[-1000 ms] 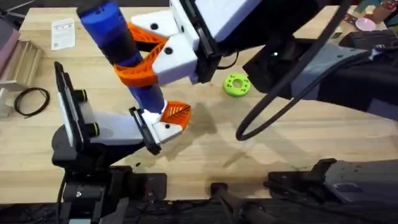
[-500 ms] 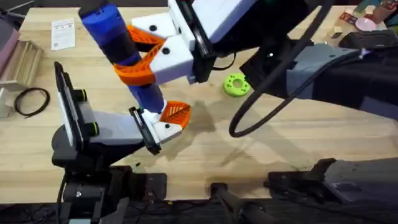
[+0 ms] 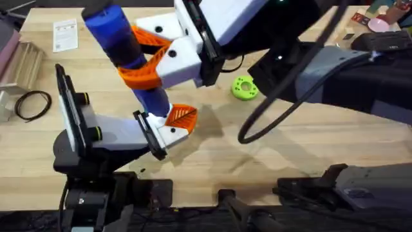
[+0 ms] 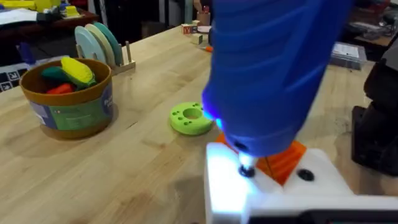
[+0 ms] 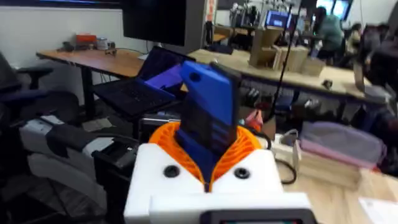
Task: Pick up the gripper from the table and insert it into the empty holder that is missing its gripper. Then pick up a screw, insert it into the mounting hole, and use the screwdriver to tighten it. Finally, clean up the table by picking up the vegetable and placing it into the bucket.
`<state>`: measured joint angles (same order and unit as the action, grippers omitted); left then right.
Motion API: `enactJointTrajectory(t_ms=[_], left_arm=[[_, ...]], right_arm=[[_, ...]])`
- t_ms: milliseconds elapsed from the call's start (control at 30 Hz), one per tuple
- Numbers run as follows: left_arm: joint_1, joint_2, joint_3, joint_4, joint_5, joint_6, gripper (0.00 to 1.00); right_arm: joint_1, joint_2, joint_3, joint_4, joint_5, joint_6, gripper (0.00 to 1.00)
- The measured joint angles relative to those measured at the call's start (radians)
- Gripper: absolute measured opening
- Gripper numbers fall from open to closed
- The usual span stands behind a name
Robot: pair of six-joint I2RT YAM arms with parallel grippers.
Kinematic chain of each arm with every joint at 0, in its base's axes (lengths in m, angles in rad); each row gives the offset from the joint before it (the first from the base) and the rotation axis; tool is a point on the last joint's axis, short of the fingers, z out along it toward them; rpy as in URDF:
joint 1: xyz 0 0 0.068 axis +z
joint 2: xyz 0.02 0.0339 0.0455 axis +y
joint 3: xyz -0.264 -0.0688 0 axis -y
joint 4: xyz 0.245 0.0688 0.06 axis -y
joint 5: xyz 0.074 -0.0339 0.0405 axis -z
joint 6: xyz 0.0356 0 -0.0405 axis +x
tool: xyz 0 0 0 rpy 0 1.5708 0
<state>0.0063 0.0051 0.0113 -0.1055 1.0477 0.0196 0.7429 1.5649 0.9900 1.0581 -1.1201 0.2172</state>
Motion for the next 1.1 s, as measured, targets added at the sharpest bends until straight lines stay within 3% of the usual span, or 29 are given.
enactJointTrajectory(t_ms=[200, 667, 767, 1100], left_arm=[[-0.001, 0.0, 0.0, -0.001, -0.003, 0.002, 0.004], [-0.001, 0.0, 0.0, -0.001, -0.003, 0.002, 0.004], [-0.001, 0.0, 0.0, -0.001, -0.003, 0.002, 0.004], [-0.001, 0.0, 0.0, -0.001, -0.003, 0.002, 0.004]], right_arm=[[-0.009, 0.007, -0.013, 0.266, 0.005, 0.097, 0.02], [-0.059, -0.054, 0.038, 0.101, 0.013, 0.172, 0.02], [-0.098, -0.054, 0.067, -0.066, 0.025, 0.16, 0.02], [-0.333, -0.09, 0.247, -1.058, 0.308, -0.135, 0.02]])
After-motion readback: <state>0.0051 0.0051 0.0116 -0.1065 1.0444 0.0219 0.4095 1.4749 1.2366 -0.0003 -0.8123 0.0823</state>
